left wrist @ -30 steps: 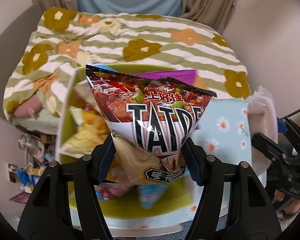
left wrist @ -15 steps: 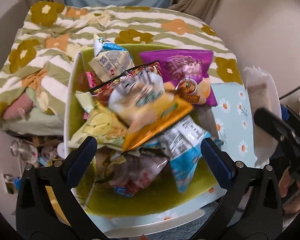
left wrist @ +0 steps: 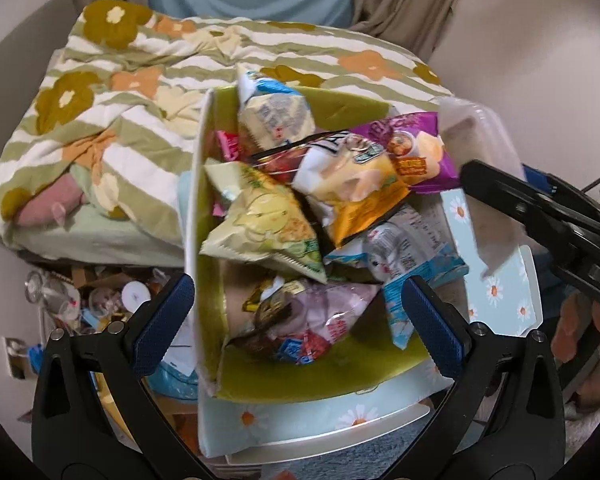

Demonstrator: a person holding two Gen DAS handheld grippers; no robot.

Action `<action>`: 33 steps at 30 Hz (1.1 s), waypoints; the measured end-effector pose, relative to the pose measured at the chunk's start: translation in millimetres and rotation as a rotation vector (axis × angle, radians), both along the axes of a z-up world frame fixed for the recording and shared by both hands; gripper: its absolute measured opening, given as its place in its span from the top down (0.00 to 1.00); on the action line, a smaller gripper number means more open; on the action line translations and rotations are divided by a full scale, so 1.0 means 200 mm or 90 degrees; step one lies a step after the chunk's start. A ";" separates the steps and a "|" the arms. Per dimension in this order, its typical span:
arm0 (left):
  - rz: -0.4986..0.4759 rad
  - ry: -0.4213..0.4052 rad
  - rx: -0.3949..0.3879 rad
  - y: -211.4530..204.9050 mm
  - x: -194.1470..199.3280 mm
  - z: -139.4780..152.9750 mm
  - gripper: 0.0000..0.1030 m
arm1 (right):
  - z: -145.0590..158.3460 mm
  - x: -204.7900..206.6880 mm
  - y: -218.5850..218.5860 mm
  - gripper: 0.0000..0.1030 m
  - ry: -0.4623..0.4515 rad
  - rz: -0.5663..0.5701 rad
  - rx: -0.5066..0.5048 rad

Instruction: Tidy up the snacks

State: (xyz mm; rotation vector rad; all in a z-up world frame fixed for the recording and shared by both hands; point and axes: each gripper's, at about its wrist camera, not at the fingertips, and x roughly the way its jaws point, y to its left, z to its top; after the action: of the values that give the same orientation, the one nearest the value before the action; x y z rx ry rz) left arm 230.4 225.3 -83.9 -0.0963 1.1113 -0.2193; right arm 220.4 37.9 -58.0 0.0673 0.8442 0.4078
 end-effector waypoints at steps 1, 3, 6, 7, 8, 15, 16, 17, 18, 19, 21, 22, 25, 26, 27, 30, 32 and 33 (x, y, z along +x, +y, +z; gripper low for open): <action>0.004 0.000 0.002 0.01 -0.01 0.00 0.00 | -0.02 0.02 0.02 0.43 0.010 0.000 -0.001; 0.016 0.002 0.005 0.05 -0.01 -0.02 0.00 | -0.05 0.05 0.04 0.41 0.026 -0.010 0.003; 0.026 0.010 0.001 0.09 -0.02 -0.07 0.00 | -0.10 0.05 0.03 0.10 0.031 -0.023 0.019; 0.025 0.013 0.002 0.09 -0.02 -0.09 0.00 | -0.11 0.05 0.03 0.06 0.031 -0.029 0.023; 0.023 0.018 0.005 0.09 -0.02 -0.11 0.00 | -0.13 0.03 0.03 0.06 0.035 -0.037 0.025; 0.012 0.023 0.011 0.05 -0.05 -0.15 0.00 | -0.19 -0.02 0.00 0.02 0.049 -0.066 0.013; 0.013 0.021 0.011 0.05 -0.06 -0.15 0.00 | -0.18 -0.03 -0.01 0.02 0.047 -0.067 0.013; 0.017 0.014 0.011 0.04 -0.07 -0.13 0.00 | -0.17 -0.04 -0.01 0.02 0.045 -0.067 0.014; 0.019 0.011 0.011 0.04 -0.08 -0.11 0.00 | -0.15 -0.06 -0.02 0.02 0.040 -0.067 0.014; 0.022 0.002 0.014 0.03 -0.09 -0.08 0.00 | -0.13 -0.07 -0.03 0.02 0.033 -0.067 0.014; 0.030 -0.014 0.023 0.02 -0.11 -0.03 0.00 | -0.09 -0.09 -0.03 0.02 0.022 -0.067 0.013; 0.036 -0.025 0.030 0.01 -0.13 0.00 0.00 | -0.06 -0.10 -0.04 0.02 0.014 -0.067 0.012; 0.052 -0.068 0.044 -0.02 -0.19 0.13 0.00 | 0.04 -0.17 -0.08 0.01 -0.015 -0.070 0.004; 0.057 -0.093 0.051 -0.04 -0.22 0.19 0.00 | 0.08 -0.20 -0.10 0.01 -0.025 -0.074 -0.003; 0.062 -0.112 0.058 -0.06 -0.24 0.23 0.00 | 0.11 -0.22 -0.11 0.01 -0.034 -0.079 -0.008; 0.081 -0.171 0.085 -0.13 -0.33 0.34 0.00 | 0.21 -0.32 -0.18 0.01 -0.059 -0.102 -0.024; 0.096 -0.218 0.098 -0.18 -0.40 0.41 0.00 | 0.26 -0.39 -0.23 0.01 -0.071 -0.119 -0.042; 0.099 -0.234 0.098 -0.20 -0.42 0.44 0.00 | 0.28 -0.42 -0.24 0.01 -0.077 -0.128 -0.053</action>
State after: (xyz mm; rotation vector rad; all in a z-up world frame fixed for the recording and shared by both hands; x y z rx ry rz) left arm 145.9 186.2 3.5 -0.0034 0.7469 -0.0089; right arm 136.7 -11.1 -1.4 0.0488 0.7272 0.1857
